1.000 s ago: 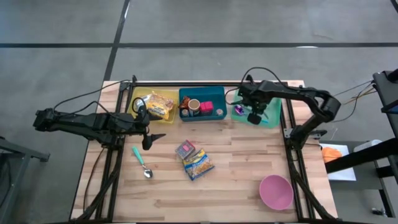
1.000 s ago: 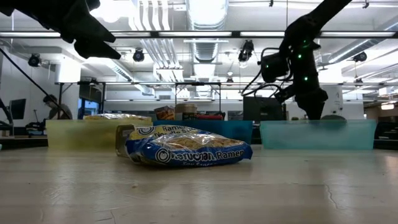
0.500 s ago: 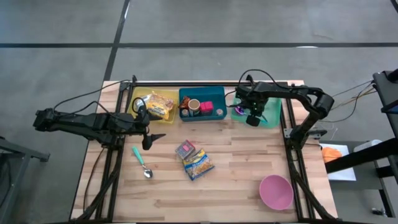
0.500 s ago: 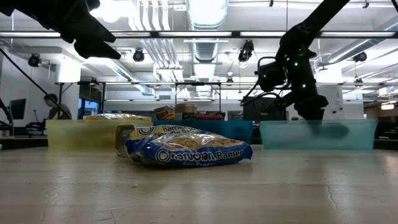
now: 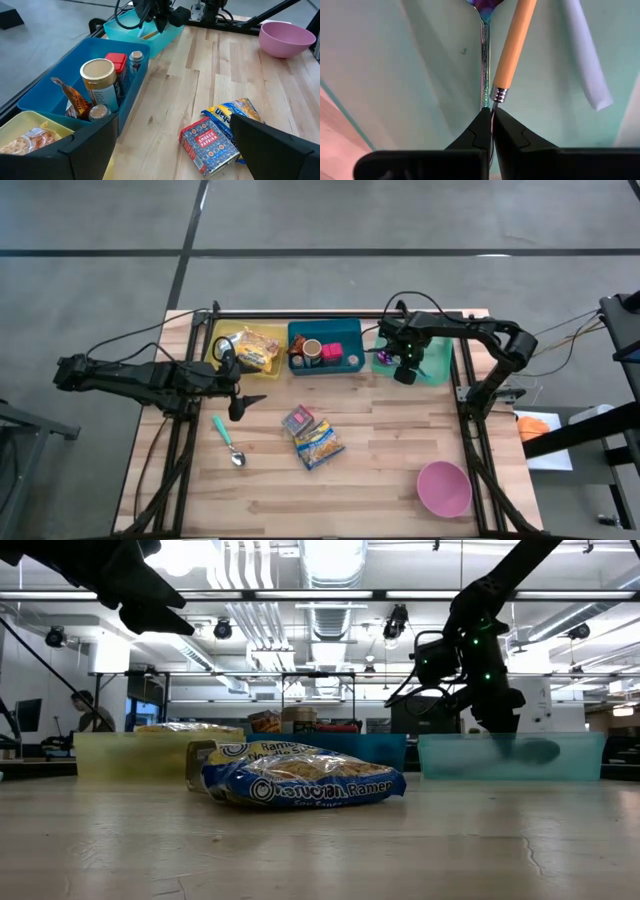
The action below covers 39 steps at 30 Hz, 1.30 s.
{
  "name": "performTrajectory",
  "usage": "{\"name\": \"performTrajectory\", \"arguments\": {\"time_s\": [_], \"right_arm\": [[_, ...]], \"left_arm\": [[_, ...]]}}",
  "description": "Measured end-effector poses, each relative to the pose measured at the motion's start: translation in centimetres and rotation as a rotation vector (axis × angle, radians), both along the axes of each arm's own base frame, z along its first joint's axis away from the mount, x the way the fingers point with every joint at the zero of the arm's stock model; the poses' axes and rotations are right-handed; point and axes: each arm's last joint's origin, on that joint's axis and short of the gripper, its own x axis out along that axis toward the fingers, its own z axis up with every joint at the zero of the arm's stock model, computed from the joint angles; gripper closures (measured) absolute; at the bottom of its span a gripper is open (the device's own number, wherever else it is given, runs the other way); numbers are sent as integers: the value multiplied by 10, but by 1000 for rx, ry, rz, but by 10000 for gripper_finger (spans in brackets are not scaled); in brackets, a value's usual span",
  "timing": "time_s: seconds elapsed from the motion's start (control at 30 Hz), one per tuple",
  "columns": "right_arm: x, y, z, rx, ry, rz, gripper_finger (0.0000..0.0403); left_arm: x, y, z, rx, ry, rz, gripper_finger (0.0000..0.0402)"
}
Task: Pick & Place Food Item
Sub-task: Put the orange spoon into the green bin, then put the blue noodle pack into the yellow bin
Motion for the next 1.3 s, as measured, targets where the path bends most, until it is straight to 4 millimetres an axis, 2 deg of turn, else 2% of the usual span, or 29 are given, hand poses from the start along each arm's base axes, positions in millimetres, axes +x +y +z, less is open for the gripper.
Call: {"name": "performTrajectory", "arguments": {"time_s": [1.03, 1.13, 1.3], "right_arm": [[3, -2, -1, -27, -27, -58, 391], [3, -2, -1, -15, -40, -66, 370], [4, -2, -1, -12, -46, -81, 311]], "left_arm": [[0, 0, 0, 0, 0, 0, 15], [0, 0, 0, -1, 0, 0, 15], [0, 0, 0, -1, 0, 0, 15]]}}
